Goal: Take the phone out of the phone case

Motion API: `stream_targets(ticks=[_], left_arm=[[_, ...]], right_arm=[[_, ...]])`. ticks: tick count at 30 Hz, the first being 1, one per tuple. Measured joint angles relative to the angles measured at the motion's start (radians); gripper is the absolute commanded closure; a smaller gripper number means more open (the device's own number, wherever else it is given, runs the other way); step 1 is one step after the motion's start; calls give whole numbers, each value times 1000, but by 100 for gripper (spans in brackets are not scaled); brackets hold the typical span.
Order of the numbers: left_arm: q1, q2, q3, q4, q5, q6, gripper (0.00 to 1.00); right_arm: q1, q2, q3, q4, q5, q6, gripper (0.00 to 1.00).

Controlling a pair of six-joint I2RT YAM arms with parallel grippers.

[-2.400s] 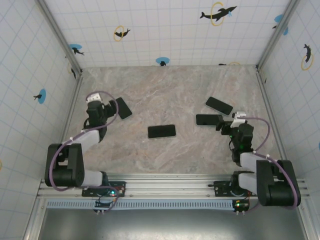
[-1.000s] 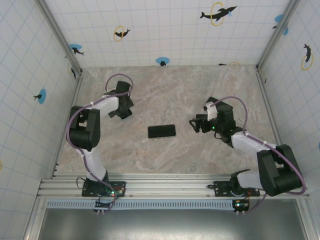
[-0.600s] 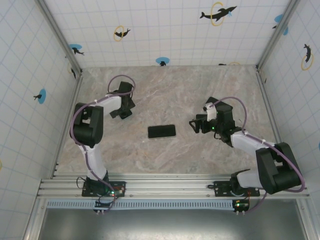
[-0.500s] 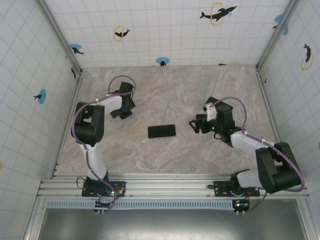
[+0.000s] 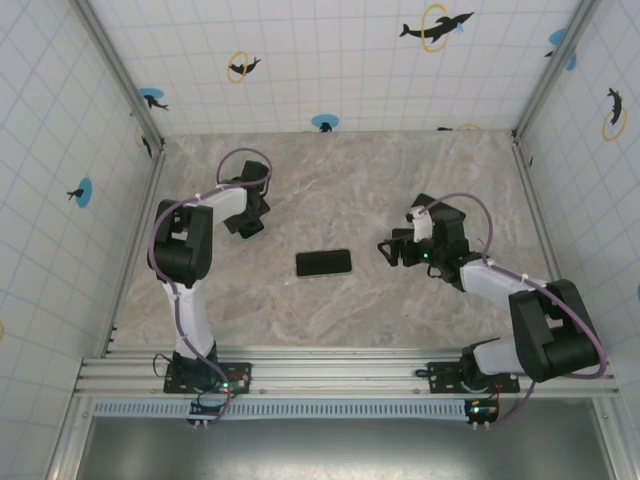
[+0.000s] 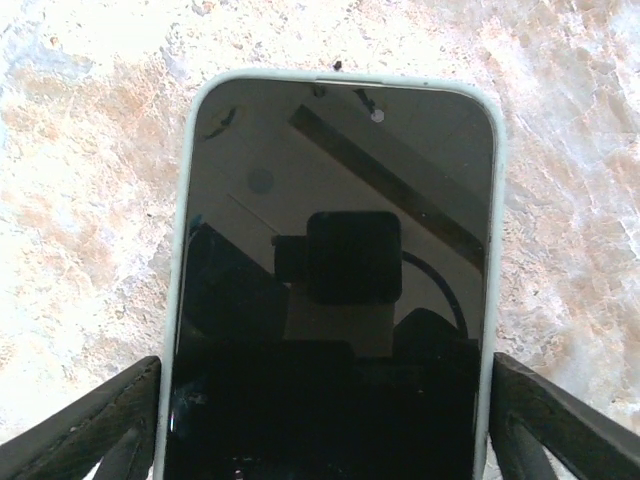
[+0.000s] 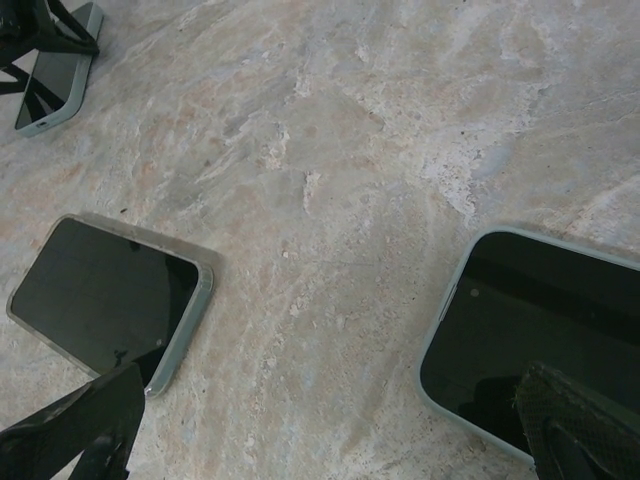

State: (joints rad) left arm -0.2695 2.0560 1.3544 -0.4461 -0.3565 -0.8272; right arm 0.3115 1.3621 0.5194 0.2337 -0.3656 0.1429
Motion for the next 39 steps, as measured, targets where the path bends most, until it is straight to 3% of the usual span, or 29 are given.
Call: stream_targets(ticks=[7,19,25,32,39], left_arm=[[0,-1,0,-1,1,-1,38],[-31,-140,-16,-33,60,15,38],[-123,-244,-19,-36,63,9,37],[-288,-296,-37,2,111,-20,37],[-375,-299,-37,18,121,-46,37]], right_arm=[[-11,0,10,39,-77,84,2],[38,29,19,201,-176,310,2],[101,87,45,270,-182,423,0],[191,175,142,349,-176,545,6],[242,279,226,398,-174,618,24]])
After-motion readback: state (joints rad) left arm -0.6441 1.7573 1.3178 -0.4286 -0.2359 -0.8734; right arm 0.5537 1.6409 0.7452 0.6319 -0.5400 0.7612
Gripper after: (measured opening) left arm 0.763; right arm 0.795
